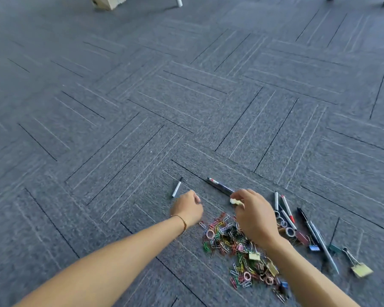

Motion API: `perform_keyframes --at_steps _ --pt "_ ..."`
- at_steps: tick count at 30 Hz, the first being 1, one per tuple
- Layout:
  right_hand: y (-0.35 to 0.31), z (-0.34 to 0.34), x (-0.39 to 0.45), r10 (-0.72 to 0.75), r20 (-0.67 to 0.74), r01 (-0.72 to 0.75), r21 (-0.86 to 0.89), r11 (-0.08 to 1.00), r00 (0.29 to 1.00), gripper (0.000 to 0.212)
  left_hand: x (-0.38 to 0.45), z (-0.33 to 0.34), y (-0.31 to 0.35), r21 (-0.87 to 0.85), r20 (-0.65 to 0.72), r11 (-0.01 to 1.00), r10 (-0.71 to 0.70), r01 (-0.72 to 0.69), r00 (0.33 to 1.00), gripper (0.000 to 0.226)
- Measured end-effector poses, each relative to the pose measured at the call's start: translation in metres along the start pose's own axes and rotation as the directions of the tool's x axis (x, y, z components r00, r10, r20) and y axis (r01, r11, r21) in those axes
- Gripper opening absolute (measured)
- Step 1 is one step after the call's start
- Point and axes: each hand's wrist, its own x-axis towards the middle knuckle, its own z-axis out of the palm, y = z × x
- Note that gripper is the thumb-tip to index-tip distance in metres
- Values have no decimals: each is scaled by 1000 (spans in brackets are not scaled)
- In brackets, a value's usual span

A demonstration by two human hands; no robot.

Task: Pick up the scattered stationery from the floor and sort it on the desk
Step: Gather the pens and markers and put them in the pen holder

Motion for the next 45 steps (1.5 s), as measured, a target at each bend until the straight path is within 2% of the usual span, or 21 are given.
perform_keyframes --at_steps 4,8,12,16,21,25,29,31,34,40,45 --pt "23 37 30 -41 -12 40 -26 999 999 32 60 22 -22 111 -103 994 33 -22 994 10" --pt "38 61 41 -46 -21 46 -19 999 999 31 106 38 -47 195 -255 980 12 39 967 14" --pt "45 64 36 -17 23 18 -43 999 1000 27 137 43 -61 121 -352 981 -98 149 931 19" --pt "46 58 41 0 68 8 -105 994 998 30 151 51 -65 95 -346 984 -107 148 932 23" --pt "40 69 71 -5 32 10 -169 986 999 28 151 49 -71 -3 -282 997 -70 72 957 25" --pt "39 87 101 -29 22 34 -276 961 999 27 134 49 -61 -191 -284 981 -22 -34 959 34" --pt "37 112 121 -96 50 108 -402 909 994 9 100 58 -57 -447 -158 892 -144 60 977 32" --pt "38 121 133 -142 51 150 -466 872 988 18 83 60 -58 -498 -85 863 -141 80 986 31" --pt "45 132 145 -186 92 206 -504 839 978 32 60 60 -63 -412 -62 911 -59 28 996 31" --pt "51 135 147 -270 214 342 -482 807 939 24 49 49 -68 -234 -85 972 16 -35 996 16" --pt "52 89 142 -169 142 203 -284 937 975 13 57 61 -37 28 -48 987 159 -158 986 15"
